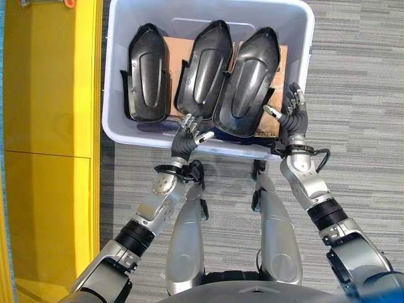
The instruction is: Move parts from the plastic box to the shelf.
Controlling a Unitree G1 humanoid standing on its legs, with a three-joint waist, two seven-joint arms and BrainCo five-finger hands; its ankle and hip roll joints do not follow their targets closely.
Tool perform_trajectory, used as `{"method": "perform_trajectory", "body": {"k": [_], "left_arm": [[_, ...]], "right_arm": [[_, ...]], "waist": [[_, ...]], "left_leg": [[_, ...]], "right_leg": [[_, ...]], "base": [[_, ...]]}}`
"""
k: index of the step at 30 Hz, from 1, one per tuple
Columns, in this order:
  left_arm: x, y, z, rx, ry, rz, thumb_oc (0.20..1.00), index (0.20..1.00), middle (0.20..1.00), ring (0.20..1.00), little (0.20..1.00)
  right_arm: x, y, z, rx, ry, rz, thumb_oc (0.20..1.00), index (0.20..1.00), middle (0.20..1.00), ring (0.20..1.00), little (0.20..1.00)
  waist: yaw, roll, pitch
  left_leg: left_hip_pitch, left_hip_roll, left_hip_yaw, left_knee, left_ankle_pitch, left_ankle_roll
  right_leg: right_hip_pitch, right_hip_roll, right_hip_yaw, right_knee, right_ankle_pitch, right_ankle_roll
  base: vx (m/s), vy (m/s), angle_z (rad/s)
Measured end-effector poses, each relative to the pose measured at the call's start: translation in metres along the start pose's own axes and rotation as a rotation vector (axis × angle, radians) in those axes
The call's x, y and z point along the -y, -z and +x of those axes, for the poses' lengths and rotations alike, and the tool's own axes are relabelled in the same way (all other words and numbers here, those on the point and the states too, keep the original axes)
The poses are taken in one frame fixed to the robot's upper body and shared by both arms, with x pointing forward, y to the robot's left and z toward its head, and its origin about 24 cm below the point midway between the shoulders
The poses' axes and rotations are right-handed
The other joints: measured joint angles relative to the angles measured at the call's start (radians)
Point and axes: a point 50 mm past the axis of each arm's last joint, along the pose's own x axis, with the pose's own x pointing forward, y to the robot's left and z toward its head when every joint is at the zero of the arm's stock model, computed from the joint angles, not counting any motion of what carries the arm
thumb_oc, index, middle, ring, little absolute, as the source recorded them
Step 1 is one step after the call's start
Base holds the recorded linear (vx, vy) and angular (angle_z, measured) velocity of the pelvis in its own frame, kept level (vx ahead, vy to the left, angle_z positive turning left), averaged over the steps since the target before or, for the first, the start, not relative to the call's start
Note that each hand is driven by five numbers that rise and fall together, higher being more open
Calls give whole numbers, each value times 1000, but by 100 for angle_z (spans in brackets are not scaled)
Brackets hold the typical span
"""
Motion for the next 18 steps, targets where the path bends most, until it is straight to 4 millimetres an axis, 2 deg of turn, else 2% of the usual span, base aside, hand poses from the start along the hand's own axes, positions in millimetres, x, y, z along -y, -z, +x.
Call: {"method": "perform_trajectory", "body": {"k": [5, 8, 14, 18], "left_arm": [[0, 0, 0, -4, 7, 6, 1000, 1000, 1000, 1000, 1000], [4, 2, 0, -12, 22, 5, 1000, 1000, 1000, 1000, 1000], [3, 2, 0, -13, 23, 14, 1000, 1000, 1000, 1000, 1000], [2, 1, 0, -11, 25, 17, 1000, 1000, 1000, 1000, 1000]], "right_arm": [[-1, -1, 13, -4, 22, -22, 1000, 1000, 1000, 1000, 1000], [1, 2, 24, -28, 57, -58, 1000, 1000, 1000, 1000, 1000], [-3, -4, 33, -22, 52, -87, 1000, 1000, 1000, 1000, 1000], [1, 1, 37, -46, 78, -114, 1000, 1000, 1000, 1000, 1000]], "waist": [[9, 2, 1], [29, 11, 6], [45, 18, 9], [48, 18, 9]], "left_leg": [[0, 0, 0, 0, 0, 0], [0, 0, -1, 0, 0, 0], [-7, -2, -1, 0, 0, 0], [-11, -2, -4, 0, 0, 0]], "right_leg": [[0, 0, 0, 0, 0, 0], [0, 0, 0, 0, 0, 0], [-7, -2, -1, 0, 0, 0], [-9, -2, -3, 0, 0, 0]], "base": [[0, 0, 0], [0, 0, 0], [0, 0, 0], [0, 0, 0]]}}
